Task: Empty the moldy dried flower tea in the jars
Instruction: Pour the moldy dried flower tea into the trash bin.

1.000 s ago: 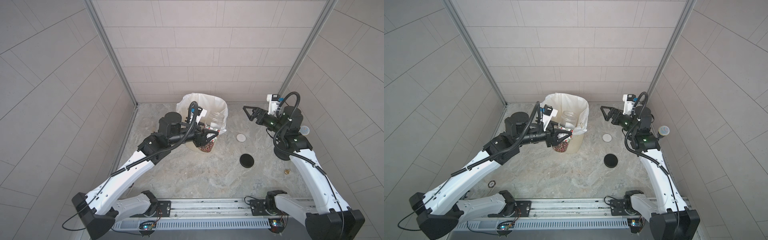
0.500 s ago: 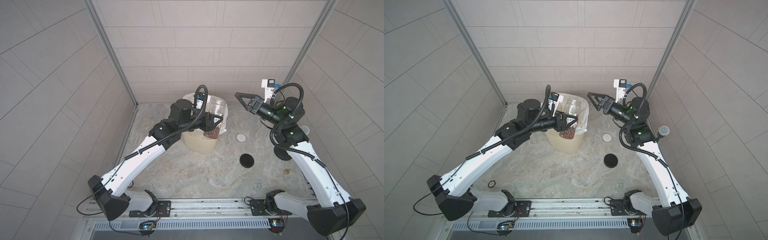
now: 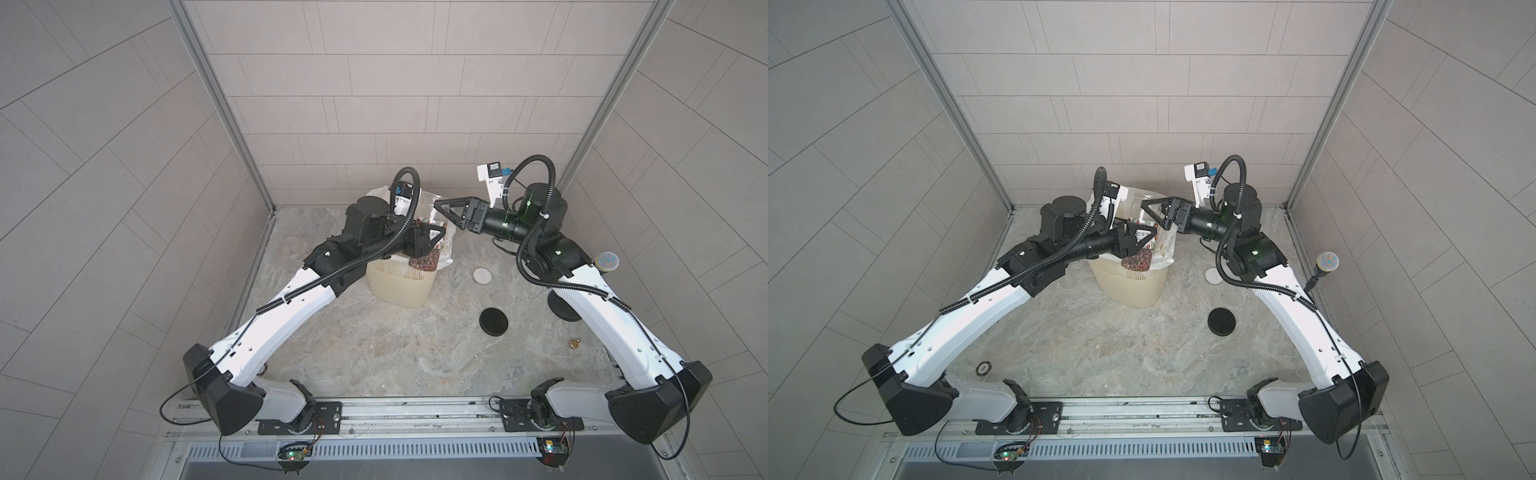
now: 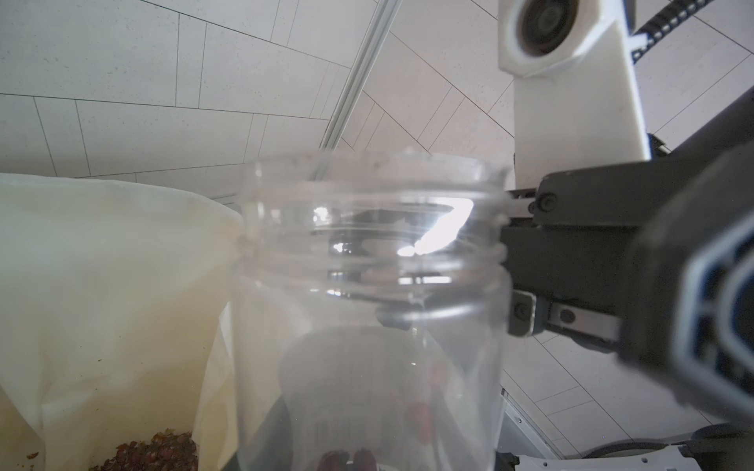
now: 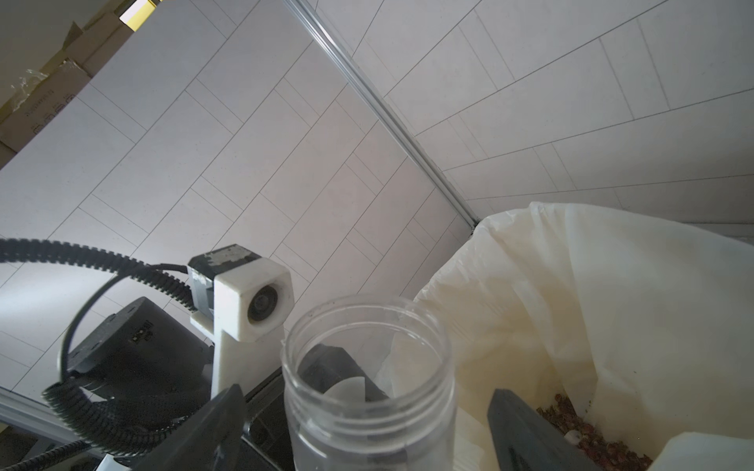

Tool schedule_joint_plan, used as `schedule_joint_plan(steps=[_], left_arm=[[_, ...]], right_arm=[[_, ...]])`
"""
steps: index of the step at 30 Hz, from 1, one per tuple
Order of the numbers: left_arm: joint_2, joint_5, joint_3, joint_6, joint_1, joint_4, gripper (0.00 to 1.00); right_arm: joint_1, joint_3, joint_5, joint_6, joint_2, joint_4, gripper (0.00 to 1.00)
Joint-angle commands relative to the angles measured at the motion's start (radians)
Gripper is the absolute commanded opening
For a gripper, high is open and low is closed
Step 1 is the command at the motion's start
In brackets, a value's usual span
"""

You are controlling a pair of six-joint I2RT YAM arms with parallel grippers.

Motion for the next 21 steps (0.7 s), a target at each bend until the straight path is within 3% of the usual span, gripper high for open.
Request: schedule_joint_plan(steps=[1,5,9,13,21], left_arm=[[0.012,-0.014,0.047,0.023,-0.003,0.044,0.35],[0.019,-0.001,0.047,0.027,-0.003,0.063,0.35],[0.015,0.024,0.025,0.025,-0.003,0.08,0.35],[0.004,0.053,0.002,0.011,-0.003,0.106,0.36],[0.007,0.138,0.017,-0.003,0.002,0.107,0.72]], right_arm=[[0.017,0.029,-0.015,-0.019,0.011,-0.005,0.95],[0.017,0.028,-0.004,-0.016,0.023,0.013,0.88],[0.019,0.028,-0.004,-0.01,0.036,0.033,0.67],[0.019,0.018,0.007,-0.003,0.039,0.051,0.56],[0.0,0.026,0.018,-0.039,0.048,0.043,0.44]])
